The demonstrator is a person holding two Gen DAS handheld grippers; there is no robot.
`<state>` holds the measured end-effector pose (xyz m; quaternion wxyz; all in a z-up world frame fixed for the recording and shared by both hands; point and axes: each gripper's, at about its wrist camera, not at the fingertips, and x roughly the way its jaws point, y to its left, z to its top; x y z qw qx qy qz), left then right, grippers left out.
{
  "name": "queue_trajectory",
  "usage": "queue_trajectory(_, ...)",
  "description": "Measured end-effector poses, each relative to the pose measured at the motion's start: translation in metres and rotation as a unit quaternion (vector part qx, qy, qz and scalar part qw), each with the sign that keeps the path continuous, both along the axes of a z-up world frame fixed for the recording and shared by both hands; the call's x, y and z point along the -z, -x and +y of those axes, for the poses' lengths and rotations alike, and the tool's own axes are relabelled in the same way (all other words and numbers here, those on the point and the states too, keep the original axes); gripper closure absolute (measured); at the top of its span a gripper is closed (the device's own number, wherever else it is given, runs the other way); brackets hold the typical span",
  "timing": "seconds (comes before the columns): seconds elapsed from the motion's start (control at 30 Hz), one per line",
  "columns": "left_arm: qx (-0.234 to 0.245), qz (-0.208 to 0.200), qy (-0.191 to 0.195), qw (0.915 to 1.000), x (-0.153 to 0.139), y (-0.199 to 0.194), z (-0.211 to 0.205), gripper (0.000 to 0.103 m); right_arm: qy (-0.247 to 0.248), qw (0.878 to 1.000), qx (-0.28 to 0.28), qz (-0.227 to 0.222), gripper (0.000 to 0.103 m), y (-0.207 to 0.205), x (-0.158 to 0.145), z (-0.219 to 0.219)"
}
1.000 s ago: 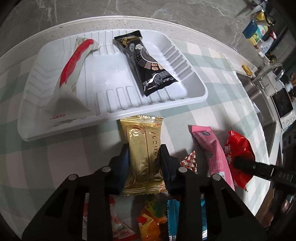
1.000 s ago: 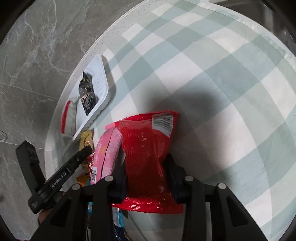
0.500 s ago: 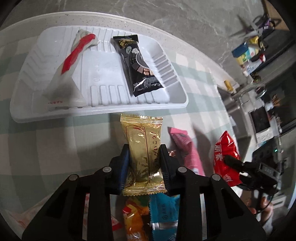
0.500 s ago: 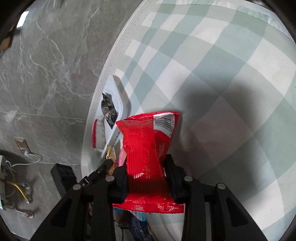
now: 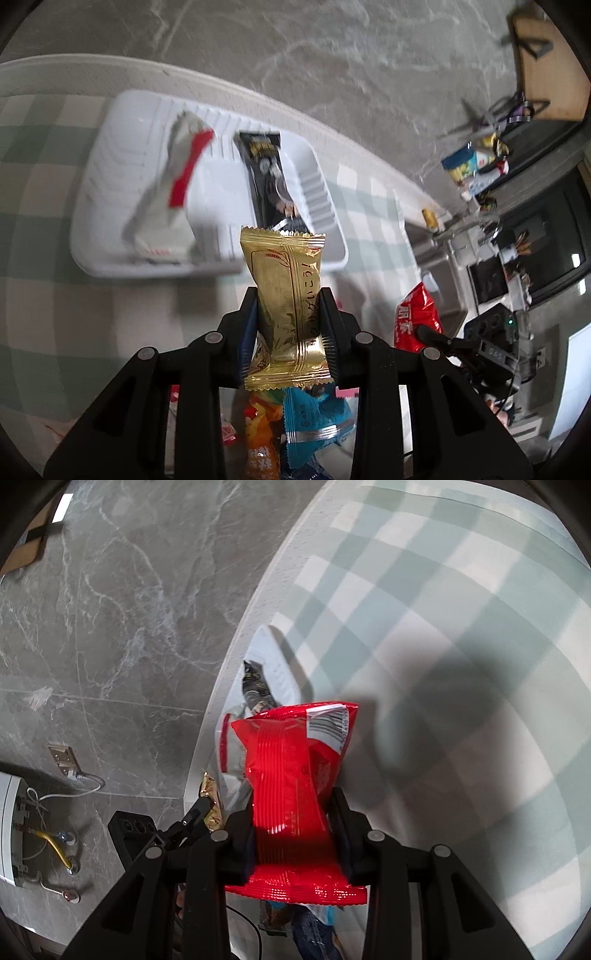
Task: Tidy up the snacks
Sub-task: 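Place the gold packet in the tray with the left tool while the right tool places the red bag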
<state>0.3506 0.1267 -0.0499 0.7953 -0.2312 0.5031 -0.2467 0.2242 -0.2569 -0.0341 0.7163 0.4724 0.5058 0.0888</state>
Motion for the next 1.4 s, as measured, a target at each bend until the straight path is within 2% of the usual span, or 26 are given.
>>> queue_trajectory(0.2, -0.030, -0.008, 0.007, 0.9995, -0.011, -0.016, 0.031, 0.074, 0.006, 0.999, -0.028, -0.014, 0.066, -0.031, -0.010, 0.010)
queue_trajectory(0.57, -0.071, -0.023, -0.013, 0.9971, -0.013, -0.055, 0.073, 0.074, 0.016, 0.997, -0.069, -0.021, 0.066, -0.084, -0.013, 0.024)
queue_trajectory(0.93, -0.083, -0.015, -0.029, 0.9960, 0.006, -0.087, 0.086, 0.074, 0.036, 0.993, -0.106, -0.023, 0.066, -0.142, -0.007, 0.039)
queue_trajectory(1.4, -0.098, -0.002, -0.042, 0.9943, 0.029, -0.114, 0.096, 0.074, 0.064, 0.988, -0.144, -0.008, 0.066, -0.196, 0.020, 0.061)
